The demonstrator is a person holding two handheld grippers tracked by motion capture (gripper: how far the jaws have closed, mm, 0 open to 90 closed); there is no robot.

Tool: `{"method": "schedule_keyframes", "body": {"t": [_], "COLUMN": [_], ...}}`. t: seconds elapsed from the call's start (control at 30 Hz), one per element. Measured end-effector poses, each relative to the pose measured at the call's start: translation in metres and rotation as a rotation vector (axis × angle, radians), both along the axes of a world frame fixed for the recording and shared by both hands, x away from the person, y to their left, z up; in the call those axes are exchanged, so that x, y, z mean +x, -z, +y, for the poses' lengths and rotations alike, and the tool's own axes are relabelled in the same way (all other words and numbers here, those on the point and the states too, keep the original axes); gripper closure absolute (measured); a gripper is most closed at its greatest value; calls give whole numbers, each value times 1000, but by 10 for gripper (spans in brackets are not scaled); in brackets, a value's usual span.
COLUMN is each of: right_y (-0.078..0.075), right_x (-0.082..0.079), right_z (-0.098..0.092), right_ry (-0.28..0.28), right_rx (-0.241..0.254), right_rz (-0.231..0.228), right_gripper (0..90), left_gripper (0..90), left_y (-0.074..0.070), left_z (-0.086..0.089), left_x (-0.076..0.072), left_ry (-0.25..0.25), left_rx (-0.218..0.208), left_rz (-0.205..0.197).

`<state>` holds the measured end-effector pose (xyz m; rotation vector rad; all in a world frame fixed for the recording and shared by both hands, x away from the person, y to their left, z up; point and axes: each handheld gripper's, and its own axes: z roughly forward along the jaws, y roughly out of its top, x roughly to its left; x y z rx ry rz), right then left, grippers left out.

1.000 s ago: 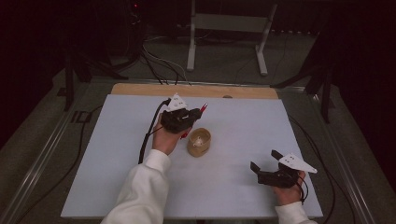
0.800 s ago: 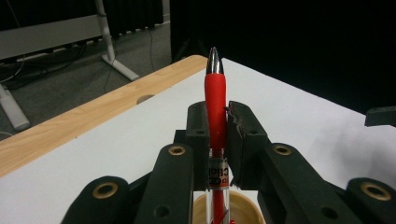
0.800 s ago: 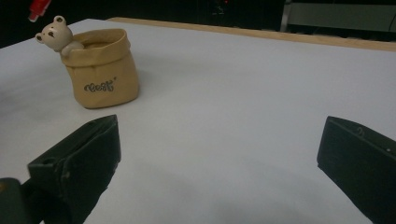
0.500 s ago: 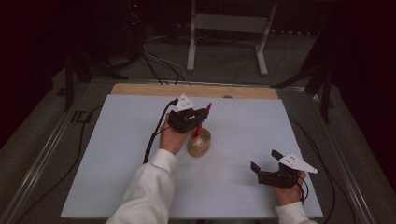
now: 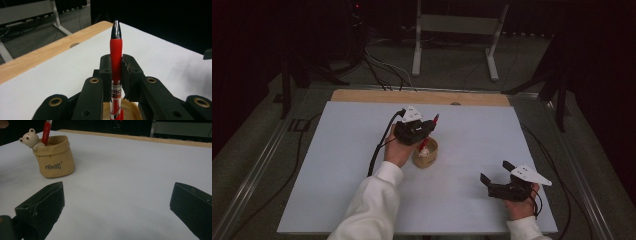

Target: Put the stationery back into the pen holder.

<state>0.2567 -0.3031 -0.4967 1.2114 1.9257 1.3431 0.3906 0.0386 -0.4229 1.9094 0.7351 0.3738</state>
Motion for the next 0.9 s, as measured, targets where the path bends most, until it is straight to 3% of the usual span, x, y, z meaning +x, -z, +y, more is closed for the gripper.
{"method": "schedule_keyframes", "body": {"t": [0.37,0.9], "right_y": [0,0], "right_x": [0,0], "right_z": [0,1], "right_ry": [-2,-3], "right_rx": [-3,-3], "right_rz": [0,2], "right_gripper": [0,0], "left_gripper": [797,797], "left_y": [18,31], "left_z": [0,-2], "left_x": [2,3], "left_ry": [1,-3], "left_rx": [30,52], "left_rz": [55,105]}}
